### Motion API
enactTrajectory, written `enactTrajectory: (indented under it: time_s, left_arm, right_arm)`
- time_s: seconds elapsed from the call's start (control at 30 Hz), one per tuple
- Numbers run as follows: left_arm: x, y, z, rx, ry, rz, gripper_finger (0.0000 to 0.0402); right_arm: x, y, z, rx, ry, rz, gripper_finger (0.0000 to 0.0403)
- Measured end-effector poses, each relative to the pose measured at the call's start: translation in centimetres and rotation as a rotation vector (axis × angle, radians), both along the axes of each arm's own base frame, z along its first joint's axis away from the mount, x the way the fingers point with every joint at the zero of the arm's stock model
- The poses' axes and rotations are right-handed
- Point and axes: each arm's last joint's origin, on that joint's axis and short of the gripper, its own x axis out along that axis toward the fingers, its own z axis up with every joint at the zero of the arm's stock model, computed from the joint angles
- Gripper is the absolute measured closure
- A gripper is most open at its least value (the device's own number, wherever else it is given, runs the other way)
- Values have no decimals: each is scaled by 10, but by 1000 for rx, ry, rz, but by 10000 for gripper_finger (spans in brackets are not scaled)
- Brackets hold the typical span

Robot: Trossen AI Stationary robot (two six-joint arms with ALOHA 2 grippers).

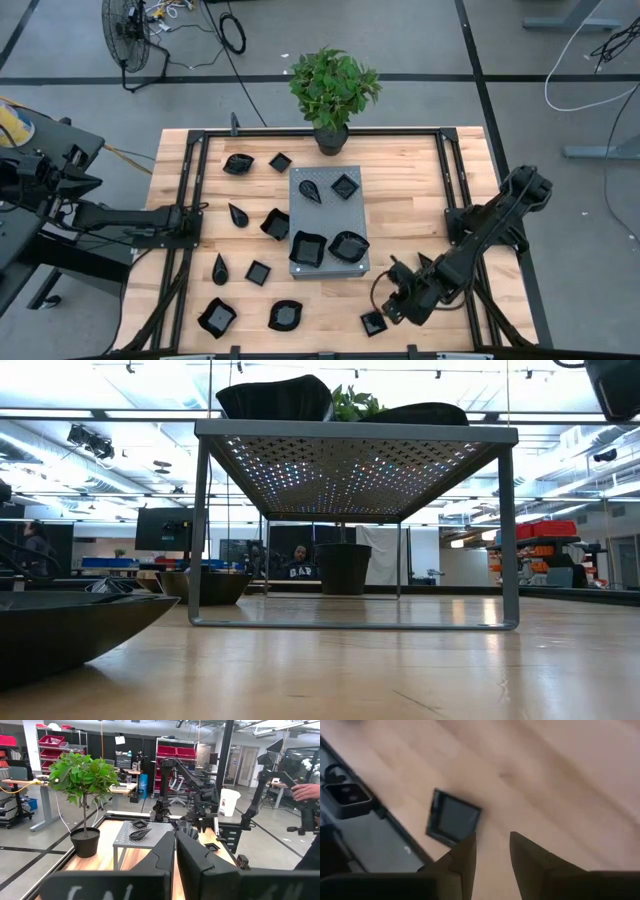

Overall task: Pick & Place Mini shaped plates
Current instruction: Stack the black bowl on top of the black bowl on the shelf

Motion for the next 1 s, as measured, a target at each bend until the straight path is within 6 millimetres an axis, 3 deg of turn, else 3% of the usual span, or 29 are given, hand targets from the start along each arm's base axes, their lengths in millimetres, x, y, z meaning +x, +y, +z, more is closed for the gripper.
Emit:
enactTrajectory:
  time_s: [0.43,1.0]
  left_arm:
    - [0,0,0,0,0,0,378]
    - [0,0,0,0,0,0,378]
  right_arm:
    - [11,31,-25,25,7,17,282]
    - [17,34,-44,-2,27,12,282]
